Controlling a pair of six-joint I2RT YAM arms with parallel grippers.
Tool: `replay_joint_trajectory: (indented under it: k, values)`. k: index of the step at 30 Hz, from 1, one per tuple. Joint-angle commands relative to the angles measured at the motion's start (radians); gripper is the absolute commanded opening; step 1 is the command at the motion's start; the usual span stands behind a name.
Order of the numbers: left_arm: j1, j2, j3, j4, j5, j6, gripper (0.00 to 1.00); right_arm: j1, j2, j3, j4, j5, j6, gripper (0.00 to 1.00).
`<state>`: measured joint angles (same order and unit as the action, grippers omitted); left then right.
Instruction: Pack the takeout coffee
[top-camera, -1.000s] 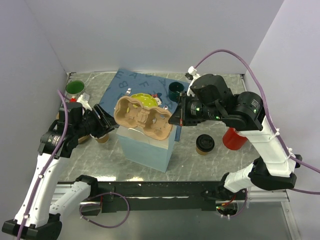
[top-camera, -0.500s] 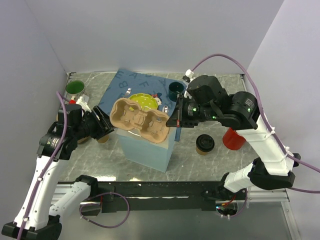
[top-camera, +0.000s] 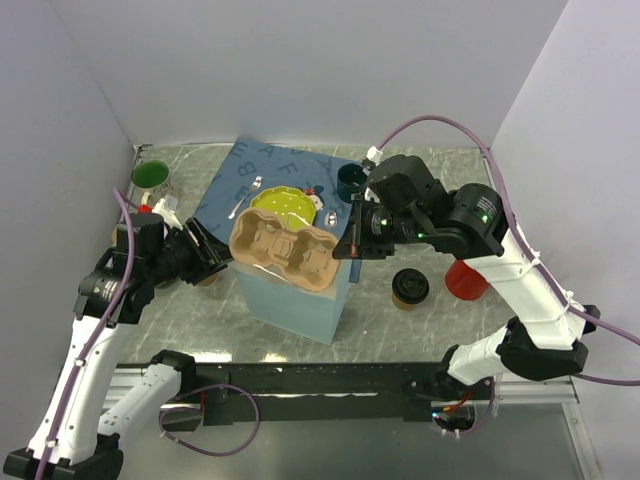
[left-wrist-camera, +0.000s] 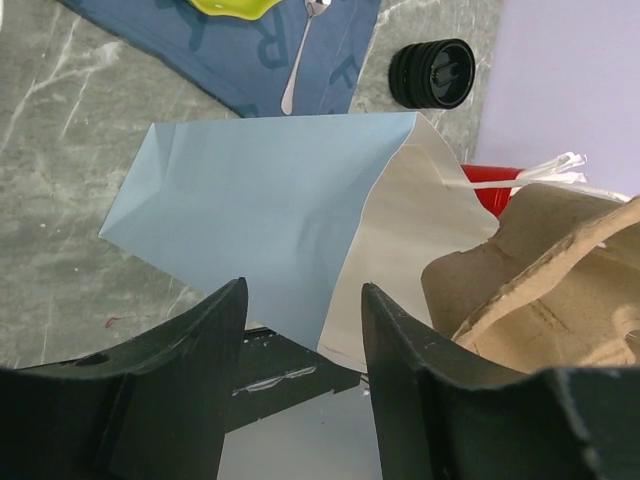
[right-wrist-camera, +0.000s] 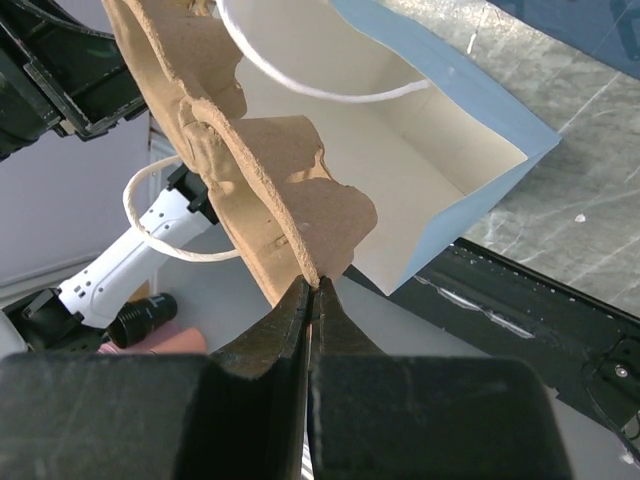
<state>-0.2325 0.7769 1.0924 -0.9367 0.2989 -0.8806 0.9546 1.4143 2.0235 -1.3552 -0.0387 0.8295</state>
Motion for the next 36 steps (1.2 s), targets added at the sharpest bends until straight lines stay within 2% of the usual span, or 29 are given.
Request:
replay_joint_trajectory:
  k: [1, 5, 7, 10, 24, 30, 36]
  values:
    - [-0.001, -0.001, 0.029, -0.004, -0.001, 0.017, 0.55, -0.013, -0.043, -0.029, -0.216, -0.029, 0.003, 0.0]
    - [-0.001, -0.007, 0.063, -0.059, -0.069, 0.008, 0.53, -0.017, -0.054, -0.072, -0.216, -0.062, 0.0, 0.0]
    - [-0.001, -0.014, 0.109, -0.1, -0.178, -0.006, 0.56, -0.016, -0.051, -0.088, -0.216, -0.067, 0.0, 0.0]
    - [-0.001, -0.024, 0.144, -0.126, -0.248, 0.0, 0.61, -0.022, -0.045, -0.088, -0.216, -0.075, -0.003, 0.0]
    - [-0.001, 0.005, 0.101, -0.01, -0.092, 0.057, 0.66, -0.076, -0.057, -0.157, -0.217, -0.144, -0.012, 0.0]
    - [-0.002, 0.008, 0.049, 0.021, -0.023, 0.077, 0.63, -0.088, -0.026, -0.141, -0.217, -0.161, -0.006, 0.01]
    - [-0.001, -0.002, -0.003, 0.038, -0.02, 0.077, 0.62, -0.12, -0.017, -0.141, -0.217, -0.191, -0.012, 0.01]
